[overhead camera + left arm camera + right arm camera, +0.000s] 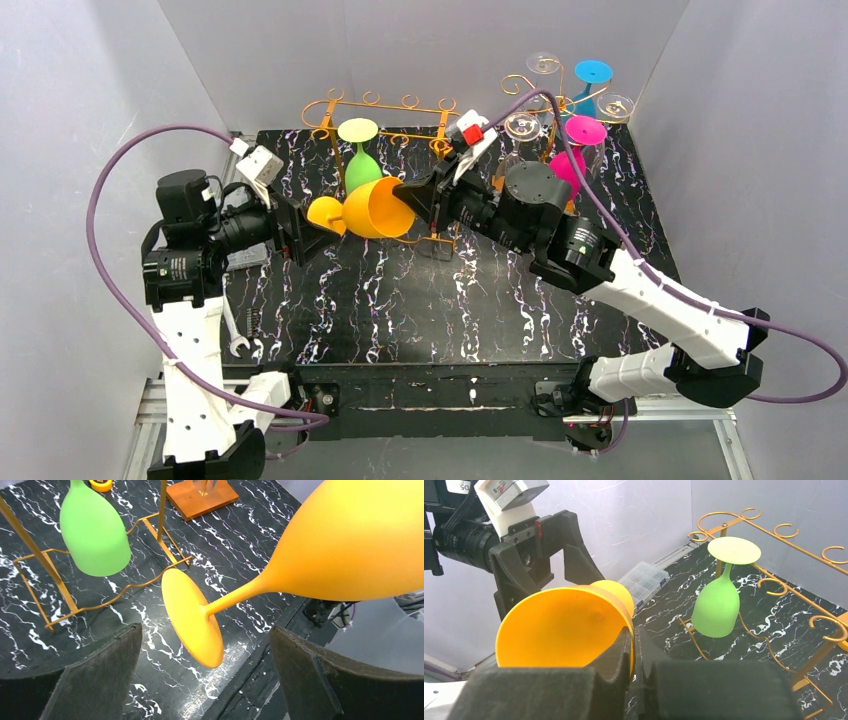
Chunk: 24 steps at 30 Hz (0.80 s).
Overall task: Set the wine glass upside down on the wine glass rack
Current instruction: Turn the wine glass upside down at the wine rack.
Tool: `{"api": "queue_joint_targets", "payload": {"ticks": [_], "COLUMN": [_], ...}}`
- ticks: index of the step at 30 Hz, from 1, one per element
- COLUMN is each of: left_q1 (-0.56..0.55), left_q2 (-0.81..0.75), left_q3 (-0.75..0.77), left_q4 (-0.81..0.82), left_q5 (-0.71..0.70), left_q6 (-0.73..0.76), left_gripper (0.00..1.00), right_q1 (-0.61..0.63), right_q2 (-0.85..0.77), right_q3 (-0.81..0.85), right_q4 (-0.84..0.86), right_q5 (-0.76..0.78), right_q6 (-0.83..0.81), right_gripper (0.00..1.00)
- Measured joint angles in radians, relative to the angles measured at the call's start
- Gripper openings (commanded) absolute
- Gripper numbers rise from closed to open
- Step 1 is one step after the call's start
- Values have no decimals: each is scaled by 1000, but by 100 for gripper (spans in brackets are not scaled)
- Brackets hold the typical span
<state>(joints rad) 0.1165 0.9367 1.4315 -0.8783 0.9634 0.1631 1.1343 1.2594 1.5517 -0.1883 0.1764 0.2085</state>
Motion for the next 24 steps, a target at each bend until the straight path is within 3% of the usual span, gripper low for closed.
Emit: {"api": "queue_joint_targets", "payload": {"ticks": [5,8,11,13,16,18,20,23,24], "left_q1": [0,0,0,0,0,-4,-2,3,3], "left_q2": [18,23,26,33,54,69,81,103,112], "left_q3": [-6,-9,-19,-23,-23,-18,-12,9,21], "left_q4": [-5,-4,-5,-6,-12,-16,-22,-19,-19], "left_q5": [18,22,24,26,40,63,68,43,29], "left_q6": [-12,-19,-25,-26,-34,-40,-51,-48,-33], "left_gripper": [98,86,63,39,15,3,0,0,0], "right_q1": [0,0,0,0,0,1,3,8,13], "right_q2": [18,17,11,5,-8,-8,-6,-1,1], "right_q3": [0,-8,-12,-13,-18,-28,-34,-35,-35], "right_q4": [13,33,49,61,76,81,79,76,76], "right_q5": [-7,-9,-16,-22,-29,-33,-35,-58,-64], "right_q6": [-11,-21,-28,-31,-33,-40,-44,-34,-31], "right_gripper": [4,3,3,3,4,16,36,84,96]}}
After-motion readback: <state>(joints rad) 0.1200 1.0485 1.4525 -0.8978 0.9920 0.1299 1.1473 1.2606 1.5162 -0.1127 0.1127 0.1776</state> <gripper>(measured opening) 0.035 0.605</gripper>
